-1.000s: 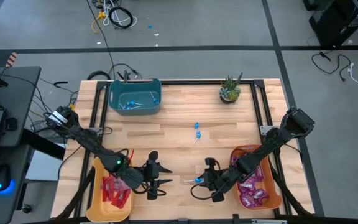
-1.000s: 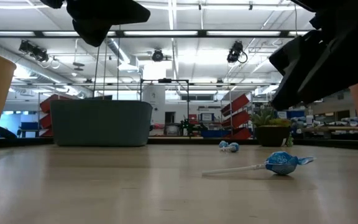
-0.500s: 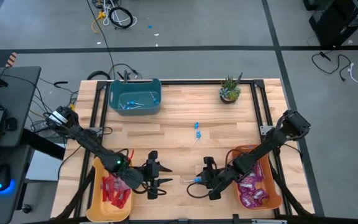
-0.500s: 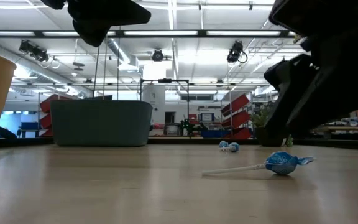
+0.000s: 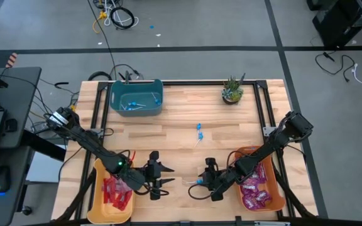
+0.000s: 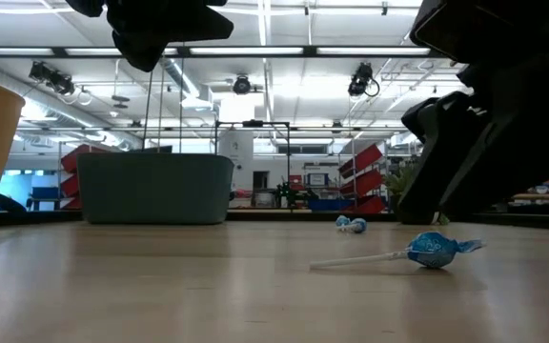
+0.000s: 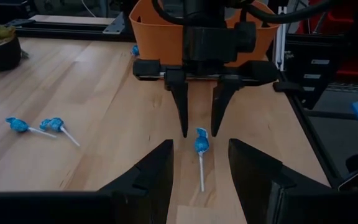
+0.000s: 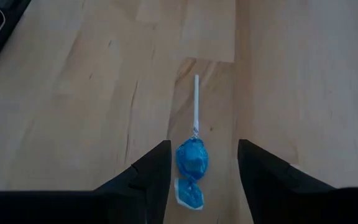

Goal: Sort candy
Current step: Put the blue candy into the blue bin

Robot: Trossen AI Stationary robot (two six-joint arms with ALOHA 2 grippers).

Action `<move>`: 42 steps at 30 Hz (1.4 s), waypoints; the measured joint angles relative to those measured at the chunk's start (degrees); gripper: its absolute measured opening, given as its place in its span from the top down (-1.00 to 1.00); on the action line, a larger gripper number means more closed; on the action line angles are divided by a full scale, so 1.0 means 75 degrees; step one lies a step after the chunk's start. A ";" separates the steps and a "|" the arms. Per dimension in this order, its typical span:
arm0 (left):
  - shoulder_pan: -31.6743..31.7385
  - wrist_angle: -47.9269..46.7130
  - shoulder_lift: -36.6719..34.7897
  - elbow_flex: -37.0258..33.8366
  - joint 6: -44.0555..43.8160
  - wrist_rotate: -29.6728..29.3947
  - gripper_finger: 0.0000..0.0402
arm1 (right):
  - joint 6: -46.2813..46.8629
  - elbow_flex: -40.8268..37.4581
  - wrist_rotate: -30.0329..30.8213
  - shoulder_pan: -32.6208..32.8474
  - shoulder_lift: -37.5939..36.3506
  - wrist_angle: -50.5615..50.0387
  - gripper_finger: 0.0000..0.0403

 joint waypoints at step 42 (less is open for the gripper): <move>0.0003 -0.0013 -0.0003 0.0000 0.0044 -0.0022 0.22 | -0.2664 0.0000 -0.0143 0.0020 -0.0003 0.0426 0.10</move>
